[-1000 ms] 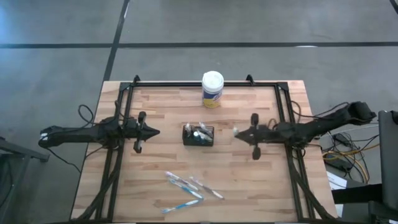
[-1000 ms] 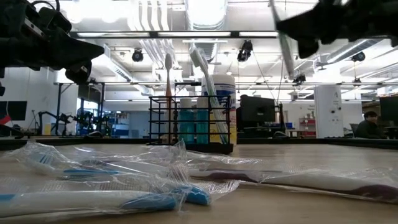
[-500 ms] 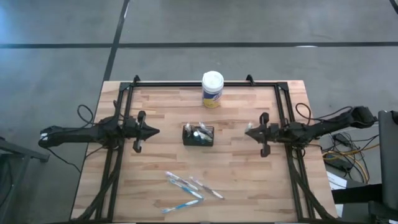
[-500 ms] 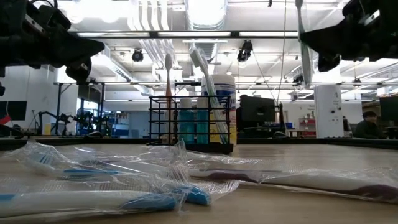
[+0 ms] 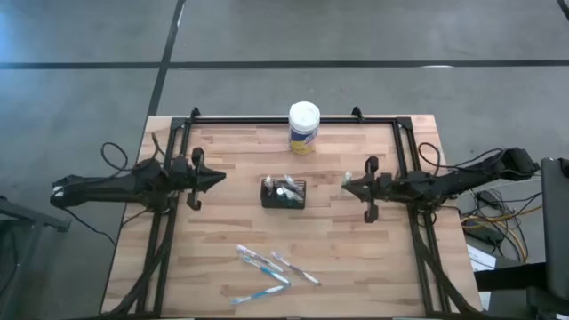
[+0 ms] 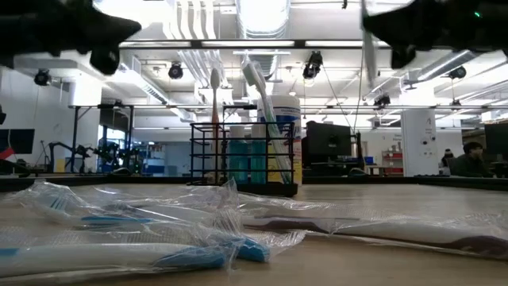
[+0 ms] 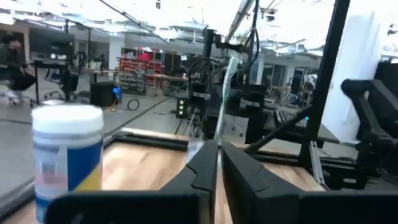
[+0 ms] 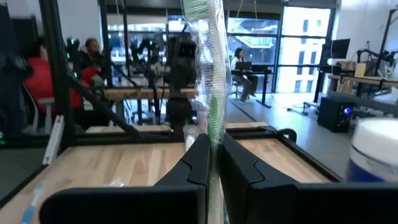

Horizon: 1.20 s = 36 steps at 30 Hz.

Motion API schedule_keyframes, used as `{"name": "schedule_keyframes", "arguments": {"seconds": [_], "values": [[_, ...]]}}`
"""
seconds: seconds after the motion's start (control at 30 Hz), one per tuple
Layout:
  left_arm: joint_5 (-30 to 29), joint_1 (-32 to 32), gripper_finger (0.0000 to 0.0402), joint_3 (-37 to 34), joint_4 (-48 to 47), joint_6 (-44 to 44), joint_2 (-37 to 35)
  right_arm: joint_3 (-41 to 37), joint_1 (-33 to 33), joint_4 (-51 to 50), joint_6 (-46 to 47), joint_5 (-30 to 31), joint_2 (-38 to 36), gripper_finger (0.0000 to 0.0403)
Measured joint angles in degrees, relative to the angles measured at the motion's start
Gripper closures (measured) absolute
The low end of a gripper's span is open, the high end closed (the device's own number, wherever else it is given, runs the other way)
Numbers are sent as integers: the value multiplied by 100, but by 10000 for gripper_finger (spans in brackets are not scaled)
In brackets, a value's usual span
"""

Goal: Pick & Place toothbrushing station
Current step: Put the green toothbrush into the black wire organizer

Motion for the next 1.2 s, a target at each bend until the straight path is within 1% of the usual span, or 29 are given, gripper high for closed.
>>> {"name": "schedule_keyframes", "arguments": {"seconds": [0.17, 0.3, 0.47, 0.5, 0.57, 0.7, 0.97, 1.2], "values": [[105, -71, 341, 800, -22, 288, 952, 969, 0, 14, -343, -103, 1212, 390], [167, -199, 294, 1371, -16, 594, 1690, 1763, 4, 15, -566, -378, 2051, 390], [226, -291, 228, 1937, 21, 753, 2477, 2629, -18, -8, -875, -880, 2835, 390], [302, -293, 218, 2008, 64, 778, 2620, 2773, -28, -44, -940, -939, 2953, 390], [570, -293, 204, 2193, 453, 885, 2872, 3061, -88, -207, -984, -1071, 3159, 390], [924, -301, 196, 2430, 782, 929, 3404, 3497, -236, -519, -978, -1288, 3554, 390], [979, -310, 205, 2879, 848, 1179, 4143, 4055, -426, -753, -975, -1379, 4024, 390], [1005, -318, 209, 3183, 964, 1221, 4469, 4278, -529, -910, -980, -1515, 4235, 390]]}}
